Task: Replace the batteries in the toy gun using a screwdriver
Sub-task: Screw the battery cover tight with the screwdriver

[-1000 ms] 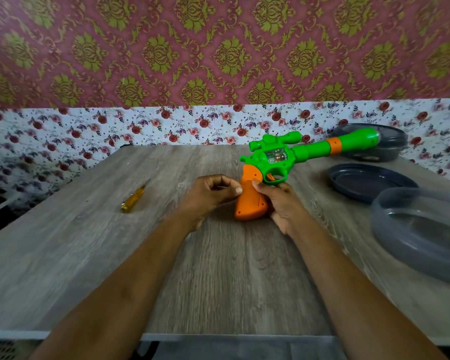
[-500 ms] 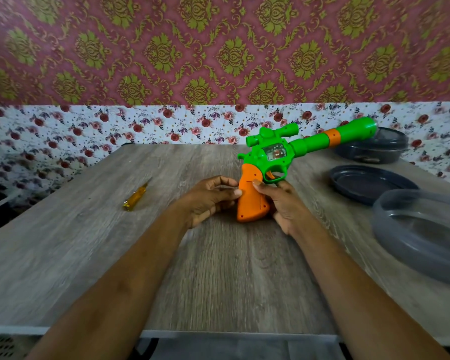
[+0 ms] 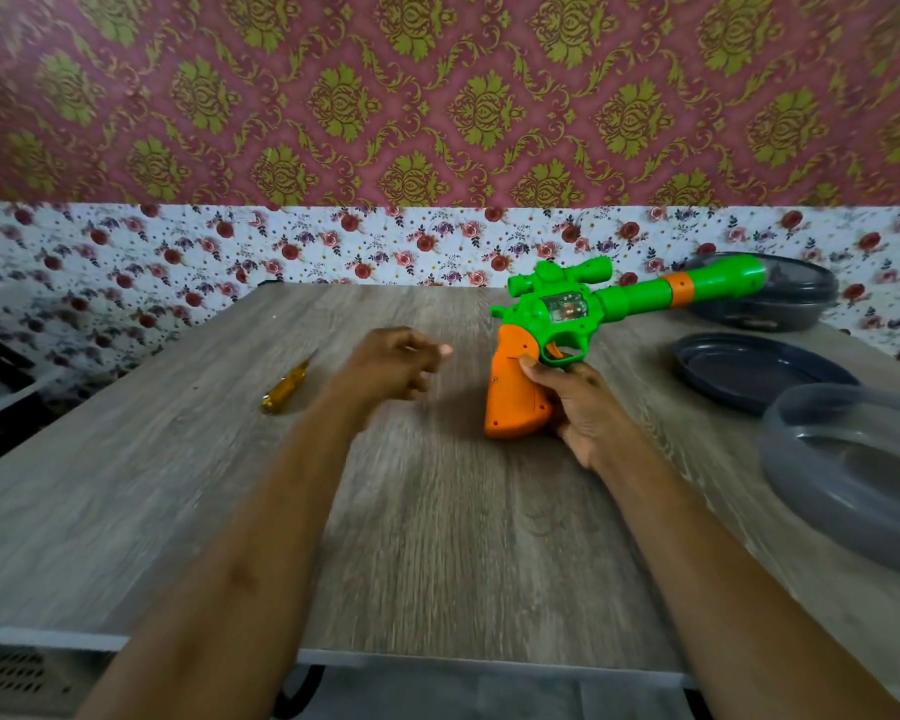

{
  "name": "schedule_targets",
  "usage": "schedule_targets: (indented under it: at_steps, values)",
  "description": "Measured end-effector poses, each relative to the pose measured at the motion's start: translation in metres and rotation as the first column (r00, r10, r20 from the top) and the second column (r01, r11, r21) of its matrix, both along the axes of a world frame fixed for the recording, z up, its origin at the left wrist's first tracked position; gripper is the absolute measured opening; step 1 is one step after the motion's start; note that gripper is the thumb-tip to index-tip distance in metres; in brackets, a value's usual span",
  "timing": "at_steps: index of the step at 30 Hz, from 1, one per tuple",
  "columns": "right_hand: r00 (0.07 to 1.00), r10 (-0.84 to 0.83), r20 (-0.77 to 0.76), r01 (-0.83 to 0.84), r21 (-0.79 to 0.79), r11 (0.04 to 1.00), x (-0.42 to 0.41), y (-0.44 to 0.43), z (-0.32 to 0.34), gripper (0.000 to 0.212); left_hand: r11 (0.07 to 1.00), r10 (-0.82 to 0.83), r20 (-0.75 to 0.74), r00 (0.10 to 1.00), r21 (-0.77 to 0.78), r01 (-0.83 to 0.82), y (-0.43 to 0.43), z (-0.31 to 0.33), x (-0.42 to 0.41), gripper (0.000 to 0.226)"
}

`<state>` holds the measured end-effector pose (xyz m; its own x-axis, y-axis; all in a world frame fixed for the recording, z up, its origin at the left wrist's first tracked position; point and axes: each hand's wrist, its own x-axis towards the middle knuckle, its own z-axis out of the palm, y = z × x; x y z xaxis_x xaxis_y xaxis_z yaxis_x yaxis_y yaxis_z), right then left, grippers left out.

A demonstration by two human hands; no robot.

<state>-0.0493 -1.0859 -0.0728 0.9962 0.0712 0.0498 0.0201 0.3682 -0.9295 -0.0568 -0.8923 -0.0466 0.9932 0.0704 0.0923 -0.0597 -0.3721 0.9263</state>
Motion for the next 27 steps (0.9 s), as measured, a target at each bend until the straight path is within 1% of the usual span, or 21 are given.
schedule_targets:
  at_steps: [1,2,3,4,6,8,10,13,15,16,17,18,19,20,21,22,24,27]
  values:
    - [1.000,0.003,-0.002,-0.003,0.003,1.000,0.000,0.000,0.000,0.026,0.940,0.174,0.106,0.979,0.279,-0.197,0.013,0.000,0.001,0.011]
    - [1.000,0.007,-0.001,-0.007,0.008,1.000,0.001,0.000,0.000,0.026,0.801,0.313,0.211,0.926,0.465,-0.377,0.024,0.000,0.001,0.010]
    - [1.000,0.012,-0.001,-0.012,0.014,1.000,0.001,0.001,0.000,0.026,0.672,0.418,0.282,0.864,0.543,-0.503,0.035,0.000,0.000,0.012]
    - [1.000,0.014,-0.002,-0.014,0.020,1.000,0.001,0.001,-0.001,0.025,0.587,0.495,0.308,0.812,0.571,-0.574,0.043,-0.002,0.000,0.015]
    - [1.000,0.011,-0.004,-0.011,0.030,0.999,0.002,0.001,-0.001,0.028,0.488,0.593,0.274,0.757,0.626,-0.609,0.057,-0.006,0.000,0.020]
    - [1.000,0.018,-0.008,-0.017,0.042,0.999,0.002,0.001,0.000,0.035,0.457,0.643,0.180,0.745,0.690,-0.561,0.068,-0.014,0.001,0.025]
    - [1.000,0.013,-0.008,-0.013,0.046,0.999,0.004,-0.001,-0.001,0.038,0.485,0.645,0.127,0.753,0.693,-0.533,0.073,-0.022,0.002,0.025]
    - [1.000,0.010,0.004,-0.010,0.048,0.999,0.005,-0.001,-0.002,0.035,0.523,0.640,0.140,0.756,0.642,-0.561,0.074,-0.024,0.002,0.021]
    - [1.000,0.009,0.012,-0.010,0.045,0.999,0.003,-0.001,-0.002,0.035,0.565,0.637,0.168,0.752,0.563,-0.604,0.072,-0.020,0.000,0.018]
    - [1.000,0.002,0.017,-0.003,0.045,0.999,0.001,-0.001,-0.002,0.034,0.610,0.636,0.193,0.747,0.467,-0.640,0.069,-0.017,0.001,0.020]
    - [1.000,-0.004,0.024,0.003,0.047,0.999,0.000,-0.001,-0.003,0.032,0.666,0.640,0.221,0.736,0.317,-0.675,0.066,-0.015,0.001,0.023]
    - [0.999,-0.013,0.036,0.011,0.045,0.999,-0.001,-0.002,-0.003,0.031,0.721,0.639,0.251,0.727,0.132,-0.680,0.060,-0.010,0.000,0.028]
    - [0.999,-0.021,0.041,0.020,0.037,0.999,-0.002,-0.002,-0.004,0.032,0.754,0.635,0.293,0.715,-0.035,-0.655,0.054,-0.006,-0.001,0.031]
    - [0.999,-0.027,0.043,0.026,0.025,0.999,-0.003,-0.002,-0.004,0.034,0.768,0.631,0.343,0.696,-0.147,-0.624,0.048,-0.002,-0.003,0.032]
    - [0.998,-0.035,0.044,0.035,0.015,0.999,-0.002,-0.002,-0.003,0.038,0.774,0.627,0.392,0.673,-0.210,-0.598,0.040,0.003,-0.005,0.031]
    - [0.998,-0.044,0.048,0.044,0.008,0.999,-0.001,-0.001,-0.003,0.042,0.786,0.612,0.446,0.653,-0.243,-0.569,0.034,0.006,-0.007,0.029]
    - [0.997,-0.051,0.049,0.051,0.006,0.999,0.001,0.000,0.001,0.045,0.832,0.545,0.552,0.631,-0.263,-0.488,0.019,0.012,-0.007,0.021]
    - [0.999,-0.049,0.019,0.049,0.004,0.999,0.011,-0.002,0.011,0.045,0.911,0.403,0.656,0.638,-0.216,-0.352,-0.003,0.025,-0.003,0.014]
